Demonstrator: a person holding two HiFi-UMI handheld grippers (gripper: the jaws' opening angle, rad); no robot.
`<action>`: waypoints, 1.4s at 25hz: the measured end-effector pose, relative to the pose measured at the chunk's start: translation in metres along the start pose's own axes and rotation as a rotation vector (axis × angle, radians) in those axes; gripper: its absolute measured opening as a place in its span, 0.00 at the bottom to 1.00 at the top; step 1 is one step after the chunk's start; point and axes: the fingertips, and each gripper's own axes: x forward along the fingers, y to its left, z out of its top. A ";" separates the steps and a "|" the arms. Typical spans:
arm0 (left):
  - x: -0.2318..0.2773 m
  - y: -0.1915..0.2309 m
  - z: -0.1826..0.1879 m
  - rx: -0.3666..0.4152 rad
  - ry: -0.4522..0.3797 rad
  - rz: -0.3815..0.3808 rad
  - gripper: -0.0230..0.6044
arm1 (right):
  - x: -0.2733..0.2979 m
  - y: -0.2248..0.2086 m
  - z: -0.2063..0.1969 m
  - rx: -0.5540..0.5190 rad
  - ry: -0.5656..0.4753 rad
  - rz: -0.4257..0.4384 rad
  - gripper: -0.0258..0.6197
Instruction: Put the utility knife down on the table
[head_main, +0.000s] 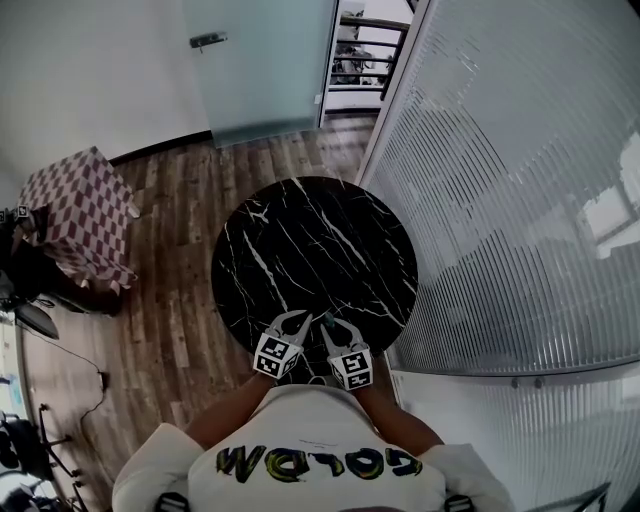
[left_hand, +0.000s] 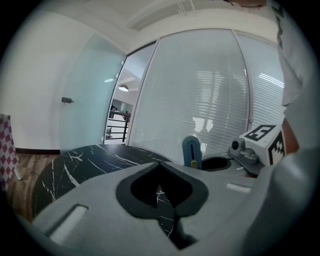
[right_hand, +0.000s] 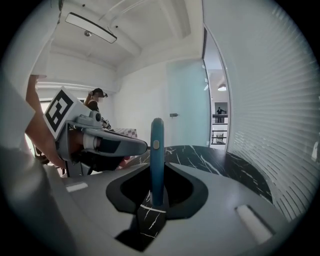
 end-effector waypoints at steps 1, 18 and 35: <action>0.003 0.000 -0.006 -0.002 0.012 -0.001 0.04 | 0.003 -0.002 -0.007 0.006 0.016 -0.002 0.15; 0.032 0.021 -0.076 -0.126 0.190 0.044 0.04 | 0.029 -0.018 -0.094 0.015 0.250 -0.004 0.15; 0.052 0.025 -0.125 -0.135 0.348 0.016 0.04 | 0.037 -0.022 -0.168 0.059 0.529 0.073 0.15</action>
